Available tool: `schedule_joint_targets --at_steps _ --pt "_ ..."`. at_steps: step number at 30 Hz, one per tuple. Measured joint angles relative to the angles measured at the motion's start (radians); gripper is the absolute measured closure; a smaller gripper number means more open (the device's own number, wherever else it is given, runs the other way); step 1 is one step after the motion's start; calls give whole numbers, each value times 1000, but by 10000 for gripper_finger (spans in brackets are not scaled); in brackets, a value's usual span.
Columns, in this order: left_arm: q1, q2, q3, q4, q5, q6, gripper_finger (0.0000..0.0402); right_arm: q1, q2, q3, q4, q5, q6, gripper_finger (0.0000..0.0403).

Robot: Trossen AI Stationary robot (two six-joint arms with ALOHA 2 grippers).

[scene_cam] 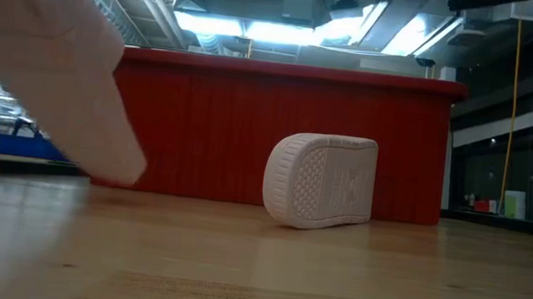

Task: Pick and place slides into bin
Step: Put the left pink slide into the red bin

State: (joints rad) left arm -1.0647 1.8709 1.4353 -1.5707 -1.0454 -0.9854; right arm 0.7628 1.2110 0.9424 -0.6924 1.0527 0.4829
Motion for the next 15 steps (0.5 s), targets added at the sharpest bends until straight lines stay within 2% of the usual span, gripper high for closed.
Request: schedule_joint_targets --at_steps 8,15 --pt "-23 0 28 0 -154 50 399 0 0 0 153 -13 -231 393" --pt "3 -8 32 0 -358 140 399 -11 0 0 389 -148 -560 393"
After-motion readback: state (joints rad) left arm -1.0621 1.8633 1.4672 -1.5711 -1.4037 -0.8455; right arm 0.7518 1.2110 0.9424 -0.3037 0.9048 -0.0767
